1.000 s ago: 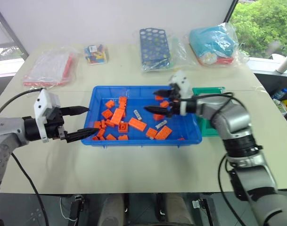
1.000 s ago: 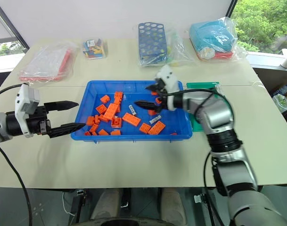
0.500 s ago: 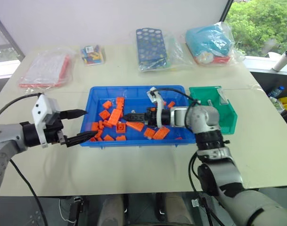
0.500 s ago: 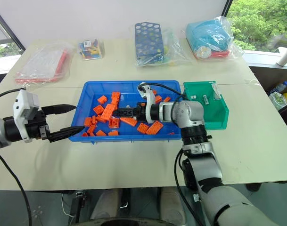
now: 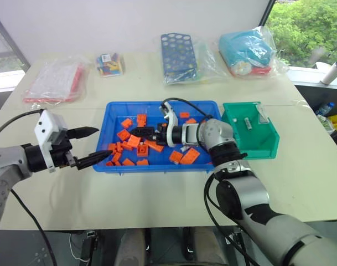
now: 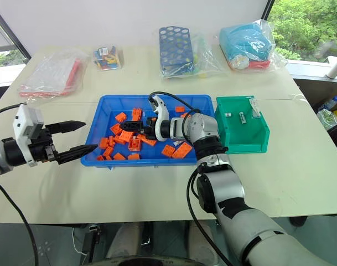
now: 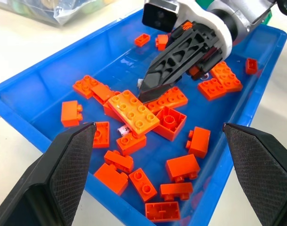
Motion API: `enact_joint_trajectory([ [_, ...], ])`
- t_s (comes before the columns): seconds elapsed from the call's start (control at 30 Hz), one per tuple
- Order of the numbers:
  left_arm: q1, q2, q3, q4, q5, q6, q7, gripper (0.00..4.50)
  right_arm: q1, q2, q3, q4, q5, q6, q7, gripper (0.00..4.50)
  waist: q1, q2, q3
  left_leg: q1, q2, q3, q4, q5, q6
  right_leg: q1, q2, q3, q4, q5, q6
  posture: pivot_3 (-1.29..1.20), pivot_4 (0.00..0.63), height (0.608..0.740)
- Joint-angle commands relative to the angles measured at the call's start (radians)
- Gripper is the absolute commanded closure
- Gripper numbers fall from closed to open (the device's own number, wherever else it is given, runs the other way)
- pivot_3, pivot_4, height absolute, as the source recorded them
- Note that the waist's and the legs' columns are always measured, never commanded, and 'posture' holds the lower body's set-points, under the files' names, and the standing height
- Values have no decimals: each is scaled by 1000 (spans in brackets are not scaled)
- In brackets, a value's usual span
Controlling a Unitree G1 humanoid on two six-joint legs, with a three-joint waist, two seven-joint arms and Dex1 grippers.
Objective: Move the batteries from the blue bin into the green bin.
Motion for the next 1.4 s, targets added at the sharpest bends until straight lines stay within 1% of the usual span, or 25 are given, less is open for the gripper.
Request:
enact_joint_trajectory([
  [0.03, -18, -3, 10, -15, 1, -21, 5, 0, -16, 19, -7, 34, -12, -18, -13, 283, 0, 0, 0, 0, 0, 0, 0, 0, 0, 0, 0, 0, 0, 0, 0, 0, 150, 737],
  [0.1, -29, -2, 5, -5, 4, -25, 4, 0, -16, 25, -7, 38, -16, -21, -17, 871, 0, 0, 0, 0, 0, 0, 0, 0, 0, 0, 0, 0, 0, 0, 0, 0, 150, 737],
  [0.3, -51, -5, -7, 16, 15, -36, -1, 0, -7, 31, -16, 21, -15, -17, -25, 3988, -1, 0, 0, 0, 0, -1, -1, 0, 0, 0, 0, 0, 0, 0, 0, 0, 150, 737],
  [0.33, -51, -6, -9, 17, 16, -38, -2, 0, -5, 29, -14, 13, -14, -14, -23, 4378, -1, 0, 0, 0, 0, -1, -1, 0, 0, -1, 0, 0, 0, 0, 0, 0, 150, 737],
  [0.47, -53, -10, -16, 24, 24, -48, -6, 0, 1, 25, -6, -57, 2, 8, -5, 4459, 0, 0, 0, 0, 1, -1, -1, 0, 0, 0, 0, 0, 0, 0, 0, 0, 150, 737],
  [0.53, -55, -13, -19, 26, 25, -51, -6, 0, 11, 24, 27, -124, 6, 10, 28, 4459, 0, 0, 0, 0, 1, -1, -1, 0, 0, -1, -1, 0, 0, 0, 0, 0, 150, 737],
  [0.67, -54, -16, -21, 21, 25, -50, -7, 0, 68, 7, 190, -314, -15, -5, 129, 4459, -1, 0, 0, -1, 1, -2, -2, 0, 0, -1, -1, 0, -1, 0, 0, 0, 150, 737],
  [0.7, -52, -17, -21, 19, 25, -51, -8, 0, 88, -7, 257, -370, -31, -23, 164, 4459, -1, 0, 0, -1, 1, -2, -2, 0, 0, -1, -1, 0, -1, 0, 0, 0, 150, 737],
  [0.83, -33, -21, -17, 7, 25, -55, -10, 0, 140, -57, 455, -519, -62, -48, 267, 4459, -2, 0, 0, 0, 1, -2, -2, 0, 0, -1, -1, 0, -1, 0, 0, 0, 150, 737],
  [0.9, -32, -21, -18, 4, 24, -54, -9, 0, 150, -85, 547, -548, -104, -88, 300, 4459, -3, 0, 0, -1, 1, -2, -2, 0, 0, -2, -1, 0, -1, 0, 0, 0, 150, 737],
  [0.97, -30, -21, -19, 2, 24, -55, -8, 0, 155, -103, 632, -535, -172, -158, 311, 4459, -2, 0, 0, -1, 1, -2, -2, 0, 0, -2, -1, 0, -1, 0, 0, 0, 150, 737],
  [1.03, -32, -20, -21, 3, 24, -55, -8, 0, 155, -97, 674, -487, -228, -220, 305, 4459, -2, 0, 0, 0, 1, -2, -2, 0, 0, -2, -1, 0, -1, 0, 0, 0, 150, 737],
  [1.13, -38, -19, -22, 3, 23, -51, -5, 0, 148, -96, 721, -438, -309, -325, 303, 3550, -4, -1, 0, 0, 1, -2, -2, 0, 0, -1, 0, 0, -1, 0, 0, 0, 150, 737],
  [1.17, -37, -19, -21, 3, 23, -51, -4, 0, 139, -97, 710, -443, -310, -332, 311, 3125, -6, -1, 0, 0, 1, -2, -2, 0, 0, -1, 0, 0, -1, 0, 0, 0, 150, 737],
  [1.2, -36, -18, -19, 2, 22, -51, -4, 0, 129, -96, 689, -450, -302, -327, 317, 2594, -6, -1, 0, 0, 1, -2, -2, 0, 0, -1, -1, 0, 0, 0, 0, 0, 150, 737],
  [1.23, -35, -18, -18, 2, 22, -51, -5, 0, 109, -97, 647, -462, -282, -303, 321, 2153, -3, -1, 0, 0, 1, -2, -2, 0, 0, -1, -1, 0, -1, 0, 0, 0, 150, 737],
  [1.4, -36, -12, -17, 8, 25, -51, -8, 0, 21, -128, 498, -500, -227, -207, 317, 2153, -1, -1, 0, -1, 1, -2, -2, 0, -1, -2, -2, 0, -1, 0, 0, 0, 150, 737],
])
